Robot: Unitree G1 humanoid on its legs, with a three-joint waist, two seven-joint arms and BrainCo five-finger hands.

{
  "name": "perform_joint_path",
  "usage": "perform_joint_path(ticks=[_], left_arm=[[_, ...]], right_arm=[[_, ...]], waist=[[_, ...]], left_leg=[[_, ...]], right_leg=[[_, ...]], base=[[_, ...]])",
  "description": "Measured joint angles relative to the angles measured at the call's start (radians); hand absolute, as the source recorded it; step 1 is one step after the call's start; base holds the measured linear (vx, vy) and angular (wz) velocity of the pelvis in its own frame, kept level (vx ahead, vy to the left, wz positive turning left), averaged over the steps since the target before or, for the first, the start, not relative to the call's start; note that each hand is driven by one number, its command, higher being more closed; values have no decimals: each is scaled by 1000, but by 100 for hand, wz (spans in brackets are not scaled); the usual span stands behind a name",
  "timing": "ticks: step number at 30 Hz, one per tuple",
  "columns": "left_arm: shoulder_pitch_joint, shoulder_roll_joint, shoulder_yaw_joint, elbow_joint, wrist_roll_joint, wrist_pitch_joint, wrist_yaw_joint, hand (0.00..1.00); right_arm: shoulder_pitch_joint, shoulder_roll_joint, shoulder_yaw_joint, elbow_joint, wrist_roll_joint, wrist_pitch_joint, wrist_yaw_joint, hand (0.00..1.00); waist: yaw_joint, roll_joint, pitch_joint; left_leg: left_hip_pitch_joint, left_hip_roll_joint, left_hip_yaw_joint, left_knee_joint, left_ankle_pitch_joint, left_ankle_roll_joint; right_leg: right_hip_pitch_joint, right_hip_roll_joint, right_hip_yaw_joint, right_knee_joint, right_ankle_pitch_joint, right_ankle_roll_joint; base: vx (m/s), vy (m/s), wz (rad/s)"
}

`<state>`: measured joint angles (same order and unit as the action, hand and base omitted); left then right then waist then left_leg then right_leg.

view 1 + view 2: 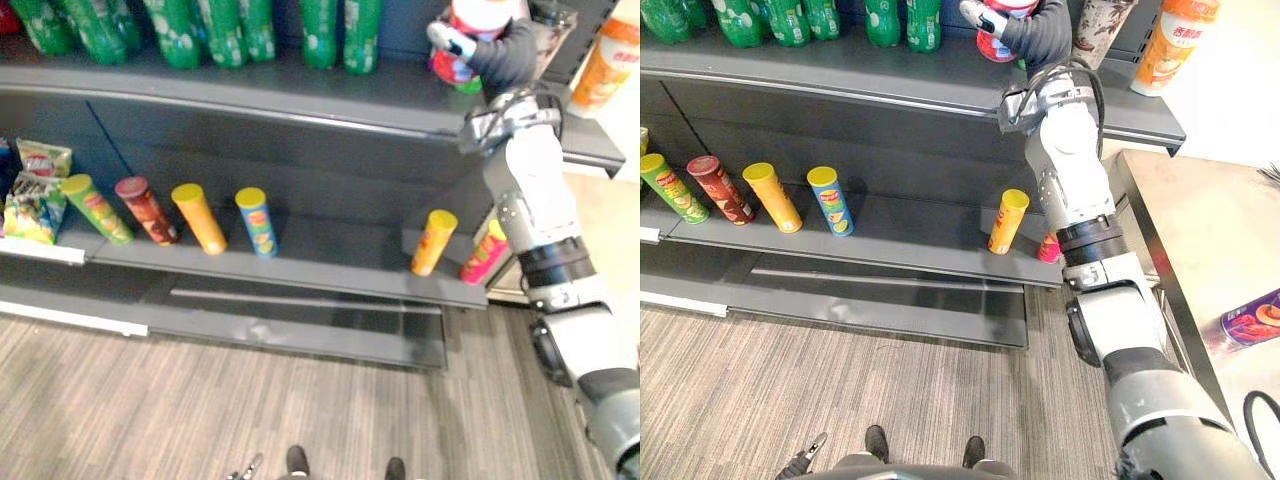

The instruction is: Put the gum and the chips on the shelf.

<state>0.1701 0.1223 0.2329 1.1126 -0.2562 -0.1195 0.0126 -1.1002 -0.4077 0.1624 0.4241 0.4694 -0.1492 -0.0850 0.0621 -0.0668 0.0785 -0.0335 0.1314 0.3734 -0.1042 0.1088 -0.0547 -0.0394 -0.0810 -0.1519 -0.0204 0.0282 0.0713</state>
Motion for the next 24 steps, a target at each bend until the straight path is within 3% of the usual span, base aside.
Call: perform_joint_path(ticks=[11,24], left_arm=[[-13,3,-23,0,0,0,-17,0],[-26,7,-32,0,0,-2,-17,0]], right_arm=[[-12,43,-119,216,-47,49,4,100],[-65,75,-177,345,-140,73,5,100]], waist=[[24,1,1],[28,5,17]], left_leg=[[-4,2,-8,0,1,-3],[-29,0,-39,0,4,-4]], right_leg=[[8,3,-7,-13,0,0],[8,3,-37,-29,0,0]], base=[[8,-2,1],[34,-3,7]])
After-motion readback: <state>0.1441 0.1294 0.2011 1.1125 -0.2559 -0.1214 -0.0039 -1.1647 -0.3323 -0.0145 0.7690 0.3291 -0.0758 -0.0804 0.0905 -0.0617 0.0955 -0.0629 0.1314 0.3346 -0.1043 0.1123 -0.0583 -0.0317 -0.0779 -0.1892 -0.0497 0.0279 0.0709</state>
